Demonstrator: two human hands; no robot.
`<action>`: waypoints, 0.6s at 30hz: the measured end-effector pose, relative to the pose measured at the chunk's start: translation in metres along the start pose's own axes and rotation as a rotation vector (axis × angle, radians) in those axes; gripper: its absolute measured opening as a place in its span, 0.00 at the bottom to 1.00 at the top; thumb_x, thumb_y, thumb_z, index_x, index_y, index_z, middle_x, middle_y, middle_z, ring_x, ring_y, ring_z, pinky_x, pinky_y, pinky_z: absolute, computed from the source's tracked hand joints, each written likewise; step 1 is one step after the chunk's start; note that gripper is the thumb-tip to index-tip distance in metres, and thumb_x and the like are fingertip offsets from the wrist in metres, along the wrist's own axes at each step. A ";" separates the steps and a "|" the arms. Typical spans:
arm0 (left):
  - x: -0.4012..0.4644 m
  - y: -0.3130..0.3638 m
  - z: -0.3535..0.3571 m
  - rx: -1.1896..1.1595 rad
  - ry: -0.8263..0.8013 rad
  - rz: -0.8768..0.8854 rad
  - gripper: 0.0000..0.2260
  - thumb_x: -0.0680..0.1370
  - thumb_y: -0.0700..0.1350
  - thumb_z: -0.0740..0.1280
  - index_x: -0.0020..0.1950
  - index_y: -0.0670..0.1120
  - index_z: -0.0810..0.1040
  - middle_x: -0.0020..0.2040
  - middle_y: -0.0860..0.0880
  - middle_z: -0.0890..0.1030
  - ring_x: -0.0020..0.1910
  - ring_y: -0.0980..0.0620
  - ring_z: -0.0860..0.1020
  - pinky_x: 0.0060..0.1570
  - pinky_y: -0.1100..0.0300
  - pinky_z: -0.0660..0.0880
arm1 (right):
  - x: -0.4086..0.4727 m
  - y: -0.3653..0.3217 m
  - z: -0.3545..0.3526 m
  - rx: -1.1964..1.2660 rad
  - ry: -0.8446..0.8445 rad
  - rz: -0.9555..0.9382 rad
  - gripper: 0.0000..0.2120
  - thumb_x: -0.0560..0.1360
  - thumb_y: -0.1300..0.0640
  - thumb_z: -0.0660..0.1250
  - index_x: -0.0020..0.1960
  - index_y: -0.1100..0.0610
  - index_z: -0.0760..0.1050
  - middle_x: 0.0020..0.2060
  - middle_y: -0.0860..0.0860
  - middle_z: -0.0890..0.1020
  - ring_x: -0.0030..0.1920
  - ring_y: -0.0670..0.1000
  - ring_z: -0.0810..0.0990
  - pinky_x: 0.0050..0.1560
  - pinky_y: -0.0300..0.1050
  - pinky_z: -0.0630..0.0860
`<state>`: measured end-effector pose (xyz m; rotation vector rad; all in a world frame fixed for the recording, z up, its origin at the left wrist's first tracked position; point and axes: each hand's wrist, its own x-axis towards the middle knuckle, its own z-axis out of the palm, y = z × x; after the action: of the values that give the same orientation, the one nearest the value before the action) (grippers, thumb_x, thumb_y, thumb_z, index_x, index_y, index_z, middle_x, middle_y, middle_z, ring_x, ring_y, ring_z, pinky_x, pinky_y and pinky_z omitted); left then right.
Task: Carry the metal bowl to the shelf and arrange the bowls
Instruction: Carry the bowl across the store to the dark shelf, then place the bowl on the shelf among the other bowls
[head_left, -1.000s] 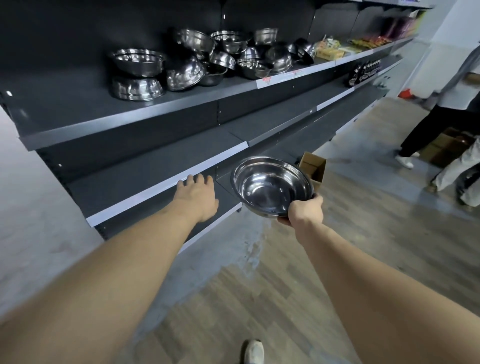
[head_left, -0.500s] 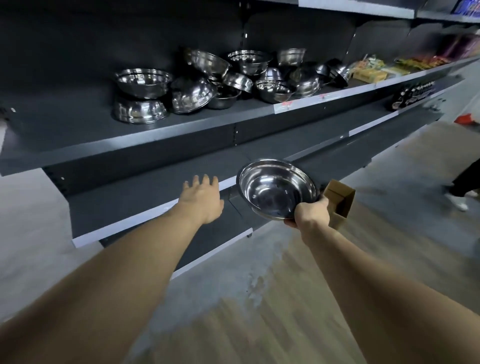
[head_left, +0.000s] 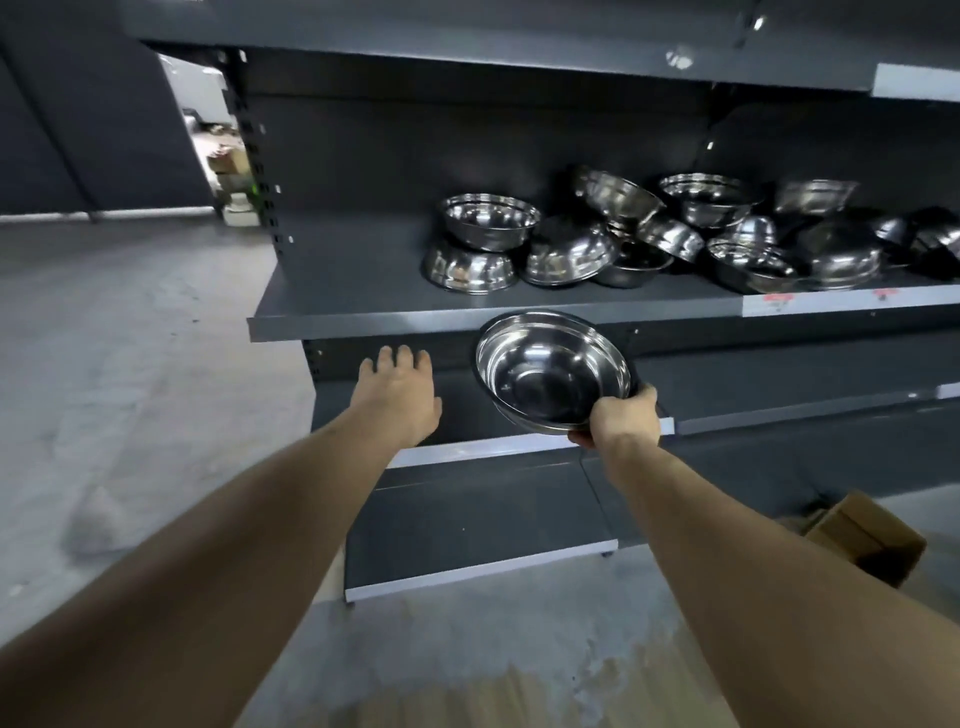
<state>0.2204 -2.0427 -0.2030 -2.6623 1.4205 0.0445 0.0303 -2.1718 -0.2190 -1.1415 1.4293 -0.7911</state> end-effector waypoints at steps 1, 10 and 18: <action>0.003 -0.012 0.000 -0.004 0.014 -0.020 0.31 0.82 0.54 0.56 0.80 0.41 0.52 0.79 0.39 0.56 0.79 0.38 0.54 0.76 0.43 0.56 | 0.000 -0.005 0.013 -0.006 -0.024 -0.004 0.30 0.74 0.68 0.54 0.74 0.52 0.63 0.63 0.59 0.76 0.47 0.67 0.84 0.24 0.43 0.81; 0.030 -0.107 -0.011 -0.016 0.110 -0.188 0.30 0.82 0.54 0.57 0.79 0.40 0.55 0.79 0.39 0.58 0.78 0.37 0.55 0.75 0.44 0.59 | -0.002 -0.057 0.119 -0.073 -0.182 -0.091 0.28 0.75 0.68 0.55 0.73 0.54 0.64 0.63 0.59 0.77 0.51 0.66 0.84 0.19 0.38 0.77; 0.072 -0.157 -0.020 -0.031 0.098 -0.208 0.28 0.82 0.53 0.56 0.78 0.41 0.57 0.76 0.40 0.63 0.75 0.40 0.60 0.71 0.46 0.63 | 0.012 -0.088 0.197 -0.142 -0.230 -0.114 0.25 0.77 0.69 0.53 0.73 0.59 0.62 0.60 0.59 0.77 0.21 0.54 0.81 0.19 0.38 0.76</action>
<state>0.3901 -2.0181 -0.1744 -2.8579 1.1681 -0.0857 0.2423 -2.1868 -0.1788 -1.3861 1.2514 -0.6212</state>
